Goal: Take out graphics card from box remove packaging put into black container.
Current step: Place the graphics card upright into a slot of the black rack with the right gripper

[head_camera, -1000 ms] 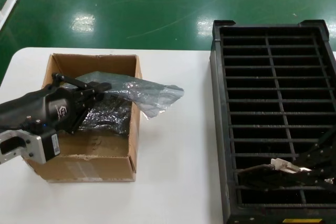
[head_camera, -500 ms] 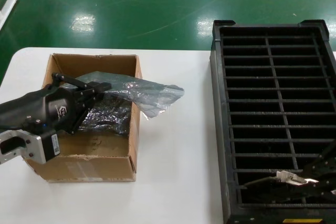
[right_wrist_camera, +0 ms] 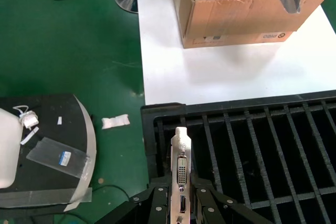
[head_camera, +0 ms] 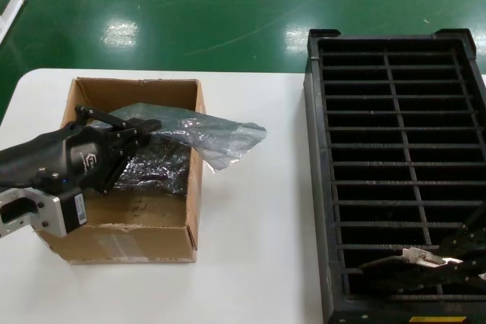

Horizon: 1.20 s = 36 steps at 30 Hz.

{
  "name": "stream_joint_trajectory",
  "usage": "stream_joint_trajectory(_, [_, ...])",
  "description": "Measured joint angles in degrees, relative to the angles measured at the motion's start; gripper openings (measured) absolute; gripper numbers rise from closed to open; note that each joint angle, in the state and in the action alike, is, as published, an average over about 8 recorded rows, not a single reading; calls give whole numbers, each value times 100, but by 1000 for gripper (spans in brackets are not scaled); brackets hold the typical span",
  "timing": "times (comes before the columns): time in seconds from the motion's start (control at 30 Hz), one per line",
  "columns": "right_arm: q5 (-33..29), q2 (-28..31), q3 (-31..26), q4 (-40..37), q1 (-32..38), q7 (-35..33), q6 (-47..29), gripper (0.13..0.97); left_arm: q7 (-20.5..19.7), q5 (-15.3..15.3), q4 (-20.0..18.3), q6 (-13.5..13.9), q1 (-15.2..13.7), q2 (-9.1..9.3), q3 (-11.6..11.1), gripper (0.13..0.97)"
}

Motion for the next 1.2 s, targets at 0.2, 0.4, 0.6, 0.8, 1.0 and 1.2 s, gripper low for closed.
stream_joint_trajectory(0.2, [-148, -65, 14, -69, -68, -141, 14, 187, 0, 0, 0, 0, 0, 0, 0, 138])
stream_joint_trajectory(0.4, [-331, -148, 8, -140, -122, -308, 43, 187, 0, 0, 0, 0, 0, 0, 0, 138])
stream_joint_trajectory(0.6, [-543, -242, -14, -182, -163, -482, 89, 187, 0, 0, 0, 0, 0, 0, 0, 138])
stream_joint_trajectory(0.8, [-716, -352, -34, -209, -186, -593, 124, 187, 0, 0, 0, 0, 0, 0, 0, 138])
stream_joint_trajectory(1.0, [-794, -494, -58, -266, -183, -633, 124, 187, 0, 0, 0, 0, 0, 0, 0, 138])
stream_joint_trajectory(1.2, [-778, -614, -80, -308, -135, -650, 76, 199, 0, 0, 0, 0, 0, 0, 0, 138])
